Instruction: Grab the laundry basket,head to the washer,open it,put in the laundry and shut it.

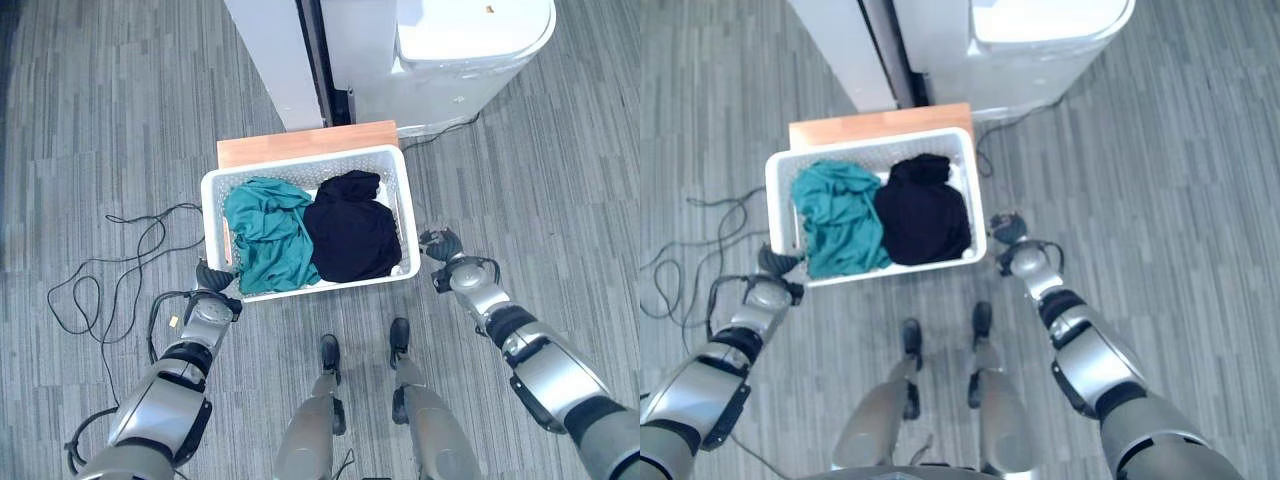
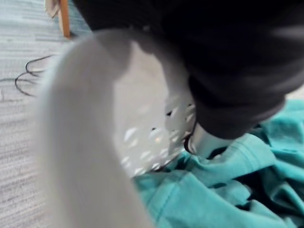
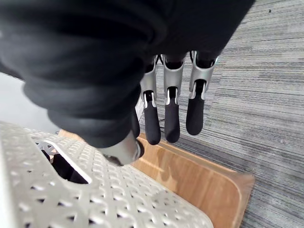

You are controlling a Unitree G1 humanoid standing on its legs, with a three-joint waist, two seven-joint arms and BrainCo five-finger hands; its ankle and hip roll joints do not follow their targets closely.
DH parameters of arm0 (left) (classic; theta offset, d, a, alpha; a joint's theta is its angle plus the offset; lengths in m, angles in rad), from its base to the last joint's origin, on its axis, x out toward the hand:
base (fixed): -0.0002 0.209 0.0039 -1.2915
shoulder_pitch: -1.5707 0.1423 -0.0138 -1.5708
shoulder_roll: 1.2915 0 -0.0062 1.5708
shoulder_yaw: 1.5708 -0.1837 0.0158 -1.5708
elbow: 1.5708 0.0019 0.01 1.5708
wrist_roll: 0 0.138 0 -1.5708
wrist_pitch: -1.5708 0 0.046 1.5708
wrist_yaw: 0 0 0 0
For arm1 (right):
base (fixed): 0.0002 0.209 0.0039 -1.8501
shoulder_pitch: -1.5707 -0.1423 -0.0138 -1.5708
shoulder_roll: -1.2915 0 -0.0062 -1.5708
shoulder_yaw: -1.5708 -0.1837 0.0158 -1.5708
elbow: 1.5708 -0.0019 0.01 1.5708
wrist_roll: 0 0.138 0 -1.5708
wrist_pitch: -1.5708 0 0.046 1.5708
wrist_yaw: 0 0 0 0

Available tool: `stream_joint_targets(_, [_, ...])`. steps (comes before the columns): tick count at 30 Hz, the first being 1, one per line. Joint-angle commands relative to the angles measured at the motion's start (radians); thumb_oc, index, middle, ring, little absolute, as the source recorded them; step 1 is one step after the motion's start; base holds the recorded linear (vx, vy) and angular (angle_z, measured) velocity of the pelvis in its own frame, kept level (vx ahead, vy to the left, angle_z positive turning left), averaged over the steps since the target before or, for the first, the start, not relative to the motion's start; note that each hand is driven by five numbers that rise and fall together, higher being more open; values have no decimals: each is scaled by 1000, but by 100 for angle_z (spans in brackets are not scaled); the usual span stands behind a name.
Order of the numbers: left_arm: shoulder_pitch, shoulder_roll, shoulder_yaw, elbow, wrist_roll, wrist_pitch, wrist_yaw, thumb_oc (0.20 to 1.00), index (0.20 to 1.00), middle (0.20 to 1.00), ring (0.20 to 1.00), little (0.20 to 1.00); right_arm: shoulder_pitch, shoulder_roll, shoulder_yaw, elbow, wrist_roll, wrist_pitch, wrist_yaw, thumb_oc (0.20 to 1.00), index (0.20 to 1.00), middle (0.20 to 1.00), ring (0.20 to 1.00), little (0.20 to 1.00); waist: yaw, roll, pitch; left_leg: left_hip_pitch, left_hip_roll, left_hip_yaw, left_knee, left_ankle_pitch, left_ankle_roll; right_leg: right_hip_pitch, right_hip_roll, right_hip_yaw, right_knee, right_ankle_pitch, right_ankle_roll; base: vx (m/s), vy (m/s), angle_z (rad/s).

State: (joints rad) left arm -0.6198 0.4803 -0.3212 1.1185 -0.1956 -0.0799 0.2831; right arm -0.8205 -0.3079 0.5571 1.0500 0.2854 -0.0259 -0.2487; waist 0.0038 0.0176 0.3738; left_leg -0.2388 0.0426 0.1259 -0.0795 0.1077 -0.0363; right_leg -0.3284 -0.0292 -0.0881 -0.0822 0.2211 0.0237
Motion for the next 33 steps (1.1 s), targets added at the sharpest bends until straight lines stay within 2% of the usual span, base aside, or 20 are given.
stream_joint_targets(1, [80,-15,-22,27,-32,-14,0,200,200,200,200,200,28,16,-10,-14,28,-38,-14,200,200,200,200,200,12,-57,-64,-25,-37,-17,33,-55,-20,-23,-48,56,85,-173,98,21,-34,0])
stream_joint_targets(2, [120,-22,3,-61,-51,-27,6,200,200,200,200,200,92,3,-27,-93,26,-47,-11,200,200,200,200,200,10,-57,-68,0,-37,-15,28,-63,-19,1,-45,55,80,-180,96,26,-46,-3])
stream_joint_targets(10, [243,-52,69,-320,-71,-56,37,200,200,200,200,200,249,-27,-100,-333,1,-71,-25,200,200,200,200,200,3,-58,-93,50,-40,-11,13,-76,-16,53,-41,45,64,-191,94,7,-19,-1])
stream_joint_targets(11, [263,-53,81,-337,-66,-56,42,200,200,200,200,200,270,-30,-109,-360,-7,-72,-26,721,721,721,721,721,2,-58,-96,60,-39,-10,10,-78,-16,61,-41,45,62,-193,95,6,-25,-4])
stream_joint_targets(12, [291,-56,104,-337,-64,-48,44,200,200,200,200,200,302,-38,-129,-399,-28,-69,-29,1000,1000,1000,1000,1000,0,-59,-104,71,-37,-8,6,-79,-15,73,-40,42,58,-196,96,0,0,0])
stream_joint_targets(22, [317,-37,136,-291,-49,-36,62,200,200,200,200,200,335,-50,-169,-404,-11,-70,-38,1000,1000,1000,1000,1000,-1,-58,-126,97,-34,-7,-2,-86,-12,96,-42,35,56,-204,93,2,0,-1])
stream_joint_targets(33, [293,-33,108,-302,-53,-36,63,200,200,200,200,200,350,10,-87,-303,-48,-39,-6,1000,1000,1000,1000,1000,15,-74,-122,70,-35,-23,4,-78,-12,76,-43,29,68,-206,90,4,-9,6])
